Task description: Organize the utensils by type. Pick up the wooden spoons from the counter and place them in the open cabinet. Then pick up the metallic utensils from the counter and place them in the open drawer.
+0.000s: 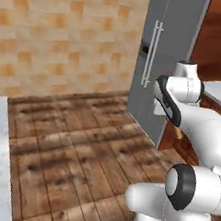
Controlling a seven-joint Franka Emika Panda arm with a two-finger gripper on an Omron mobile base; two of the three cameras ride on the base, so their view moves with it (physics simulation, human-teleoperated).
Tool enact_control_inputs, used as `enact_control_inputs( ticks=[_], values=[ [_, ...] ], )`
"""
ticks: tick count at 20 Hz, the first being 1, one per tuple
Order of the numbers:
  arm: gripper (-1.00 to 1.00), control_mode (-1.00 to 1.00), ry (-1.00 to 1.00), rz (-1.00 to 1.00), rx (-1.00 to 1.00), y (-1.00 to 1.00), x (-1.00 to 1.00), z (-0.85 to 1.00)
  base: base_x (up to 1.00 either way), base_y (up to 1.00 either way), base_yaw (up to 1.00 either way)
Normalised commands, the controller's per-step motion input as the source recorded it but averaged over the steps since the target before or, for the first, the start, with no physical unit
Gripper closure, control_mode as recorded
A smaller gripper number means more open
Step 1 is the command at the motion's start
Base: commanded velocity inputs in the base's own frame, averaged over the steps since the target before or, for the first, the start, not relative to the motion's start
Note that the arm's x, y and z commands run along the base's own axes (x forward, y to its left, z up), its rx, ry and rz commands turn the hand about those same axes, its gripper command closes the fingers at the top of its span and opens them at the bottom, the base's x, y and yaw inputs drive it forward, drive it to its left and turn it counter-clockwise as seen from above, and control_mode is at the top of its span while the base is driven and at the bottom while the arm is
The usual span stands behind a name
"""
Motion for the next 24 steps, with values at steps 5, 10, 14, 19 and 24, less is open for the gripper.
enact_control_inputs(
  ticks=[5,10,14,19,24],
  values=[
    [1.00,1.00,0.00,0.00,0.00,0.00,0.00,0.00,0.00,0.00,-1.00],
    [1.00,1.00,0.00,0.00,0.00,0.00,0.00,0.00,0.08,0.00,-0.99],
    [1.00,1.00,0.00,0.00,0.00,0.00,0.00,0.00,0.29,0.00,-0.91],
    [1.00,1.00,0.00,0.00,0.00,0.00,0.00,0.00,0.34,0.00,-0.88],
    [1.00,1.00,0.00,0.00,0.00,0.00,0.00,0.00,0.52,0.01,-0.71]
  ],
)
